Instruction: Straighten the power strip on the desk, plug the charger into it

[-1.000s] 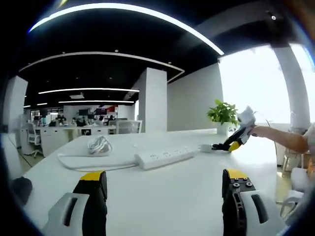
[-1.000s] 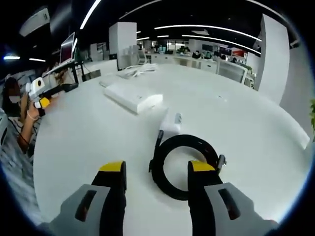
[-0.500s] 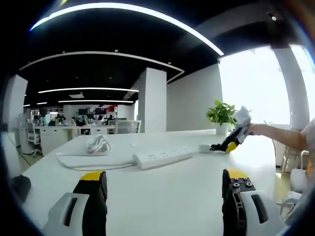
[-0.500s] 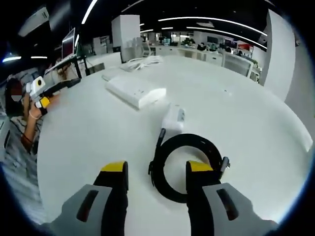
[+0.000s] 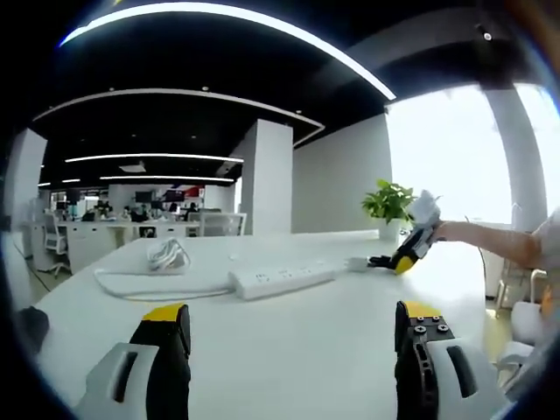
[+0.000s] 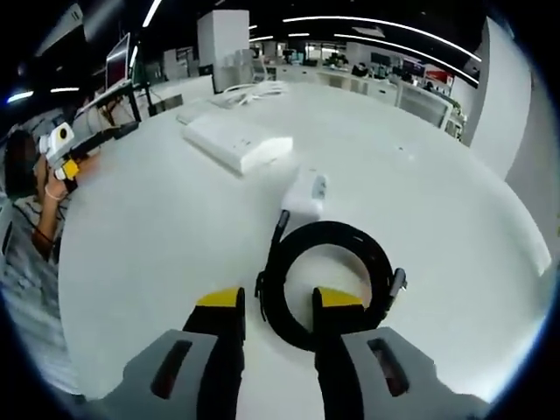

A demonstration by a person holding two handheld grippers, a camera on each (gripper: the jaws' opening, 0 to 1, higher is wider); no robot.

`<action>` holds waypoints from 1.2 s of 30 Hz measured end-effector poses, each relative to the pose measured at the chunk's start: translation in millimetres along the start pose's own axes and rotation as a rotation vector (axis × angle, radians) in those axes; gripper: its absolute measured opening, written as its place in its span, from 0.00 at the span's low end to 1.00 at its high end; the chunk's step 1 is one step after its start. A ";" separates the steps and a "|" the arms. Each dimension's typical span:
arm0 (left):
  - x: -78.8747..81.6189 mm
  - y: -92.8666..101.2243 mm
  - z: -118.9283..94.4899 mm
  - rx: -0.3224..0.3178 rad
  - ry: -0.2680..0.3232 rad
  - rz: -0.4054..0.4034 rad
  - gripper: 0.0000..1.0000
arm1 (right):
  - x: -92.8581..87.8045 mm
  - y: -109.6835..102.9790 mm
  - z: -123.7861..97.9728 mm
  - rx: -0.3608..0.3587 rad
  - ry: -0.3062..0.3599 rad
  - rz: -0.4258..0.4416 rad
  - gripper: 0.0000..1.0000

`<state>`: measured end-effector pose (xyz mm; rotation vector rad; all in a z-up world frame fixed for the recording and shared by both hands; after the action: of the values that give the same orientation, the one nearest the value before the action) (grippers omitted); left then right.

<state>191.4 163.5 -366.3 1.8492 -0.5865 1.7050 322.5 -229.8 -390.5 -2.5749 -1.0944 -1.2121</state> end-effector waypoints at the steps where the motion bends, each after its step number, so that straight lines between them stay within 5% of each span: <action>1: 0.5 0.5 0.3 -0.002 0.005 -0.005 0.99 | 0.5 0.1 0.1 0.000 0.003 0.002 0.21; 11: 1.0 2.7 0.8 -0.006 0.011 -0.009 0.99 | 4.7 -6.7 1.2 0.041 0.016 0.022 0.10; 22: 1.1 4.3 0.2 -0.007 0.014 -0.010 0.99 | 12.6 -7.4 3.8 0.008 0.071 0.023 0.08; 27: 1.6 4.6 0.1 -0.007 0.019 -0.011 0.99 | 18.5 -8.7 3.4 -0.032 0.177 -0.010 0.07; 36: 2.8 4.7 0.9 -0.007 0.025 -0.014 0.99 | 22.6 -6.6 3.7 -0.087 0.265 -0.097 0.05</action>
<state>189.3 159.5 -363.1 1.8208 -0.5668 1.7121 330.3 -210.7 -378.5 -2.3531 -1.1419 -1.6023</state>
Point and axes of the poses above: the point that each gripper's makers call its tool centre point, and the gripper's own axes: z roughly forward along the fingers, y roughly to its right, x roughly out of its top, the point moved 5 cm from there along -z, roughly backward along the fingers, and after that the axes turned 12 degrees about -x, right-handed, at the moved point
